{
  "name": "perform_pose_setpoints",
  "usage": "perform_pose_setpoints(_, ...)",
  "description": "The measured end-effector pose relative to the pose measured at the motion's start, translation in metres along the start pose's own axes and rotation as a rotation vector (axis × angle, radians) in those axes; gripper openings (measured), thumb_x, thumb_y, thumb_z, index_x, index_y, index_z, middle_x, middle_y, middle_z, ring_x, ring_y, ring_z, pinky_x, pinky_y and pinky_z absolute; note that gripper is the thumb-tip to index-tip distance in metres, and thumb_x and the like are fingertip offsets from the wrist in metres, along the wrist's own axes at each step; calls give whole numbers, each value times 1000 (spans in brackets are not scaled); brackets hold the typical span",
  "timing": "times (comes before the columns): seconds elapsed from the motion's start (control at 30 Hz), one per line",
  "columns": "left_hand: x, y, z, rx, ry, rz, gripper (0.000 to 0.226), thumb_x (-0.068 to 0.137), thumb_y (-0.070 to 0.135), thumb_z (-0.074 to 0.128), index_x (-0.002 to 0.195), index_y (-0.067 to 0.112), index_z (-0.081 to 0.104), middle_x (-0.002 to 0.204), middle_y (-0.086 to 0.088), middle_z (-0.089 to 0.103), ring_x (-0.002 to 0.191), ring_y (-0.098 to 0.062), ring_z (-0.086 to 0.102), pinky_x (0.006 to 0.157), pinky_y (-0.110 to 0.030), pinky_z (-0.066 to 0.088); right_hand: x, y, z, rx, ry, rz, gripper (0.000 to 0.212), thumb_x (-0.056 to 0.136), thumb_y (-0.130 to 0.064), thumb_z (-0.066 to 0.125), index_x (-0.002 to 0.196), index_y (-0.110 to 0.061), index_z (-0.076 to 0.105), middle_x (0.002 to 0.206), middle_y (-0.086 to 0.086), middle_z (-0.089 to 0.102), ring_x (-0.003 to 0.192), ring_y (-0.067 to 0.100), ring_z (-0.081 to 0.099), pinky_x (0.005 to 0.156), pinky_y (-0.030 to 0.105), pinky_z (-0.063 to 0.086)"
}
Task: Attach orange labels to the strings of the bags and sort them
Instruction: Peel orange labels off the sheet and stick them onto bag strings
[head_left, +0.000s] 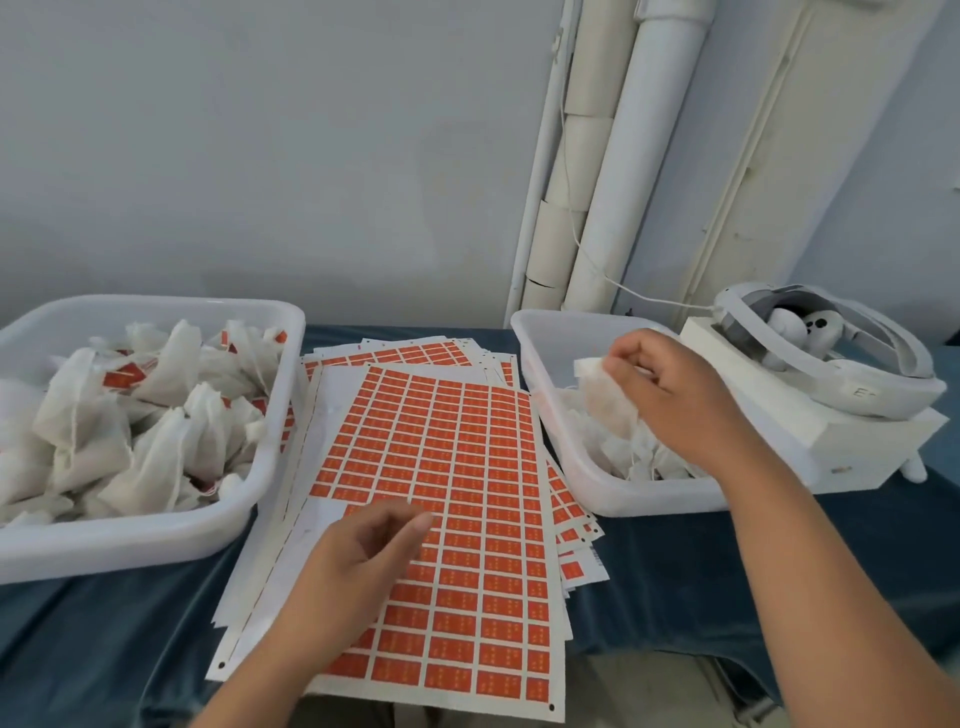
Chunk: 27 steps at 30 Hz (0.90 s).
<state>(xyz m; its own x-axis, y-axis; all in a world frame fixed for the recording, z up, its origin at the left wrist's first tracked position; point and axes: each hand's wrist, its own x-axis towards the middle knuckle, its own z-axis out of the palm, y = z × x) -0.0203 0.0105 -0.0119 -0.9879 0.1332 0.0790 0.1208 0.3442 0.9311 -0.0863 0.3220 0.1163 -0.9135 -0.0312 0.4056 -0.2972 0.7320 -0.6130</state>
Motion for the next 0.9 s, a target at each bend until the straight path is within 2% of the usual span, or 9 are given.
perform_pose_setpoints(0.07, 8, 15, 4, 38, 25, 75, 31, 87, 71, 55, 108, 51, 67, 104, 29, 72, 100, 1, 71, 80, -22, 62, -5, -22, 20, 26, -69, -2, 4, 104, -42, 58, 100, -43, 61, 95, -24, 67, 88, -5, 64, 70, 15, 44)
perform_pose_setpoints(0.17, 18, 40, 6, 32, 34, 162, 64, 79, 78, 64, 136, 58, 45, 126, 39, 58, 113, 9, 62, 83, -13, 59, -17, -46, 52, 94, -198, -19, 4, 102, -47, 58, 101, -47, 62, 97, -34, 66, 93, -13, 62, 63, 11, 50)
perform_pose_setpoints(0.27, 25, 51, 3, -78, -70, 227, 76, 79, 67, 73, 147, 49, 44, 135, 30, 60, 115, 0, 67, 86, -21, 61, -35, -56, 78, 172, -285, -37, 5, 102, -47, 60, 100, -51, 64, 100, -32, 67, 92, -9, 65, 63, 5, 50)
perform_pose_setpoints(0.37, 24, 47, -2, -63, -20, 249, 43, 85, 59, 69, 126, 47, 67, 112, 26, 72, 91, -9, 71, 73, -23, 62, -53, -57, 97, 259, -306, 7, 8, 101, -48, 62, 100, -55, 64, 97, -26, 71, 89, -5, 69, 61, 6, 51)
perform_pose_setpoints(0.5, 19, 29, -1, -7, 191, 227, 8, 97, 40, 69, 99, 42, 76, 91, 28, 73, 86, 1, 69, 65, -10, 54, -72, -51, 109, 452, -306, 134, 12, 101, -47, 63, 106, -58, 65, 96, -17, 76, 83, 9, 76, 69, 20, 61)
perform_pose_setpoints(0.6, 18, 22, -1, -19, 323, 125, 21, 93, 54, 60, 89, 38, 73, 89, 28, 71, 87, 3, 66, 65, -14, 54, -82, -45, 115, 499, -268, 210, 14, 100, -42, 67, 106, -55, 68, 95, -16, 78, 86, 9, 78, 73, 24, 64)
perform_pose_setpoints(0.7, 19, 17, -5, -54, 394, 108, 31, 91, 61, 58, 83, 34, 70, 83, 23, 70, 81, -1, 67, 62, -17, 51, -87, -44, 121, 493, -230, 230, 16, 100, -40, 67, 100, -56, 70, 90, -15, 78, 83, 9, 77, 66, 18, 61)
perform_pose_setpoints(0.83, 19, 8, -2, 57, 426, 159, 35, 87, 69, 53, 75, 38, 62, 80, 28, 66, 80, 1, 65, 56, -9, 46, -93, -45, 135, 446, -258, 262, 18, 93, -68, 55, 105, -59, 64, 93, -22, 75, 86, 0, 74, 68, 20, 60)
perform_pose_setpoints(0.9, 18, 0, 0, 97, 437, 173, 35, 89, 69, 54, 70, 40, 58, 75, 31, 64, 77, 1, 63, 56, -7, 45, -95, -44, 142, 390, -286, 256, 10, 94, -68, 56, 101, -64, 62, 90, -25, 74, 84, -5, 72, 68, 16, 56)
